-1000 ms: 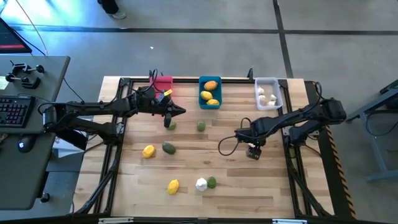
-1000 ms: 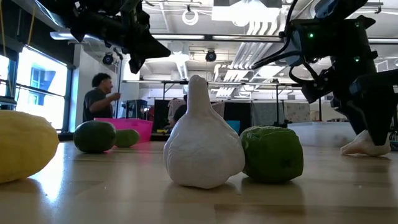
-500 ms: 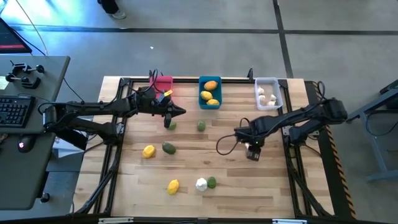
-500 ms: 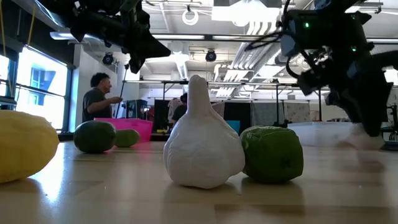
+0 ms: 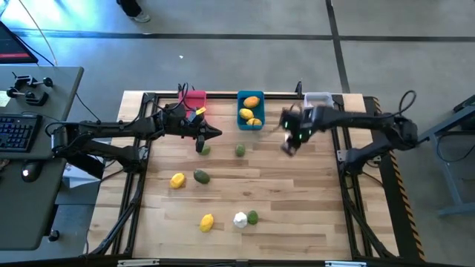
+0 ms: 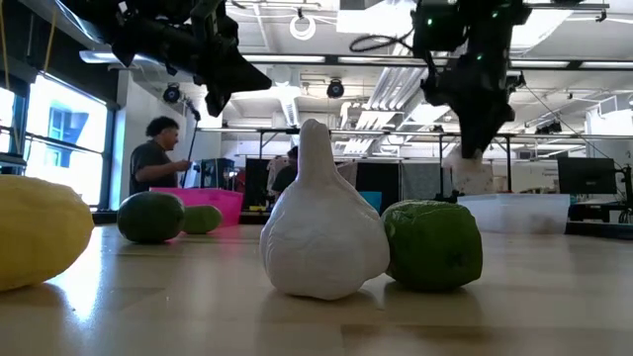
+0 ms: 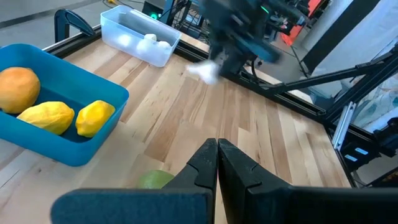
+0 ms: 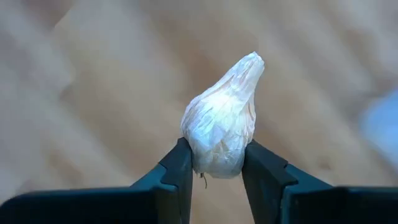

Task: Sort produce into baskets
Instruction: Put the garlic into the white bin

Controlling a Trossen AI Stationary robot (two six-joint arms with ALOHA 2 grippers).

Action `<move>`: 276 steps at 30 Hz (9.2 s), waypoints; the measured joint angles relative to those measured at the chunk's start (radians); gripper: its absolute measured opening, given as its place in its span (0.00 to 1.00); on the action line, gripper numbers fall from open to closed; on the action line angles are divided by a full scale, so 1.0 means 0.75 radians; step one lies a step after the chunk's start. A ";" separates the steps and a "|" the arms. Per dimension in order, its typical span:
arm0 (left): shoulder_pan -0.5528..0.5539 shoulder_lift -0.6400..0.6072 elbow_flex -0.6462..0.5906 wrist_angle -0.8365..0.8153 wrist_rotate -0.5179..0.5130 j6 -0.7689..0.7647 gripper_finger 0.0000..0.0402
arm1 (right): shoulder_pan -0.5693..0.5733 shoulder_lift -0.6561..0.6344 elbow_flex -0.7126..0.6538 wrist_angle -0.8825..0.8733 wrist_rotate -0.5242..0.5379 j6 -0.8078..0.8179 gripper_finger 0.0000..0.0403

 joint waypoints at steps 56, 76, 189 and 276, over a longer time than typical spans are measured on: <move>-0.035 0.001 0.001 -0.046 0.004 0.005 0.00 | -0.668 0.008 -0.227 0.135 0.518 1.327 0.24; -0.033 0.001 0.001 -0.040 -0.009 0.106 0.00 | -0.687 0.139 -0.227 0.165 0.507 1.256 0.25; -0.612 0.001 0.000 -0.460 -0.395 0.165 0.00 | 1.075 1.003 0.779 0.655 0.265 -0.028 0.30; -0.241 0.001 0.000 -0.381 -0.459 -0.019 0.00 | -0.725 0.061 -0.525 0.835 1.054 0.890 0.00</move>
